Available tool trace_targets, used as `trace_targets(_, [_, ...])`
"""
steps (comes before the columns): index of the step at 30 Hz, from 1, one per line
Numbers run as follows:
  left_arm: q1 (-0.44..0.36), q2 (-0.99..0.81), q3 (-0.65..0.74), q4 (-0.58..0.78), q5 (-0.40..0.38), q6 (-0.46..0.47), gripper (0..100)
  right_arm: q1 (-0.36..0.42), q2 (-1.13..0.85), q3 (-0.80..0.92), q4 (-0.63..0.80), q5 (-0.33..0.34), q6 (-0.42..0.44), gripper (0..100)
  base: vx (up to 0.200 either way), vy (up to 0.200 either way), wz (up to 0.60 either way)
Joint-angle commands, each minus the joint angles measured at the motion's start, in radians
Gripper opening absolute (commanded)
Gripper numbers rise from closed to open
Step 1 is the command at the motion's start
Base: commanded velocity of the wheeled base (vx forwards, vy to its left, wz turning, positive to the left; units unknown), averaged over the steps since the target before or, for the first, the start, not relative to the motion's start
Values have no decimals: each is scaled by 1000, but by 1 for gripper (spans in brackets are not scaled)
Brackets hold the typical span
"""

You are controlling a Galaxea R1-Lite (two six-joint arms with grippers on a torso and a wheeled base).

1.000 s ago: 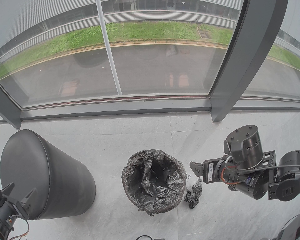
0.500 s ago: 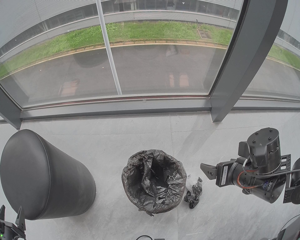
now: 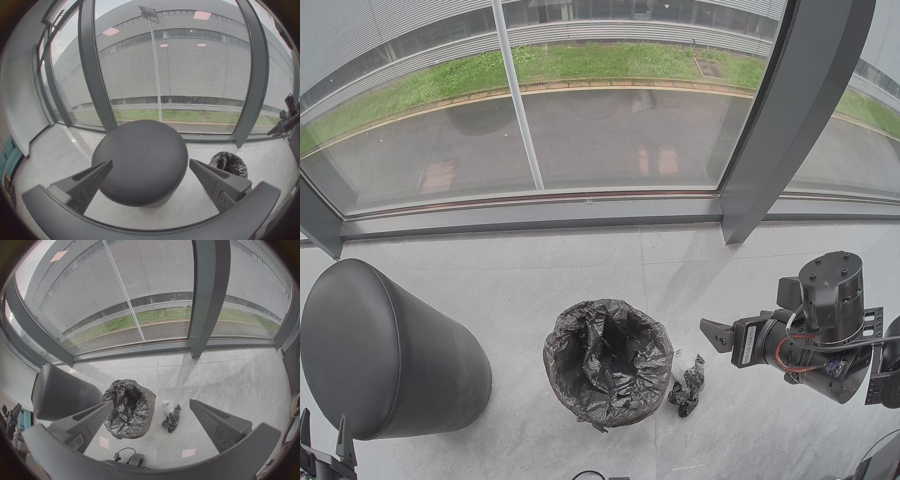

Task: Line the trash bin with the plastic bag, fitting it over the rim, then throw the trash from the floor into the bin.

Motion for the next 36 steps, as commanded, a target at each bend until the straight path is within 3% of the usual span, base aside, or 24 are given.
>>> trace_targets(1, [0,-17,28,-33,-57,-6,100,-36,19,8,-22,0,-36,100,0,0,0])
trace_targets(4, [-2,-17,34,-47,-133,2,100,-78,34,6,-65,0,-86,100,0,0,0])
trace_targets(6, [-2,-16,34,-48,-136,2,100,-81,36,6,-68,0,-89,100,0,0,0])
trace_targets(8, [1,-19,40,-54,-171,14,100,-145,106,2,-160,0,-143,100,0,0,0])
trace_targets(11, [1,-17,40,-51,-195,10,100,-170,172,-6,-226,3,-158,100,0,0,0])
trace_targets(15, [1,-17,58,-51,-287,50,100,-187,291,-75,-264,3,-167,100,0,0,0])
trace_targets(21, [1,-16,57,-53,-289,45,100,-205,390,-193,-266,15,-169,100,0,0,0])
trace_targets(30, [1,-16,55,-51,-289,36,100,-286,616,-386,-264,126,-233,100,0,0,0])
trace_targets(36, [1,-16,55,-53,-289,33,100,-320,786,-566,-249,141,-261,100,0,0,0])
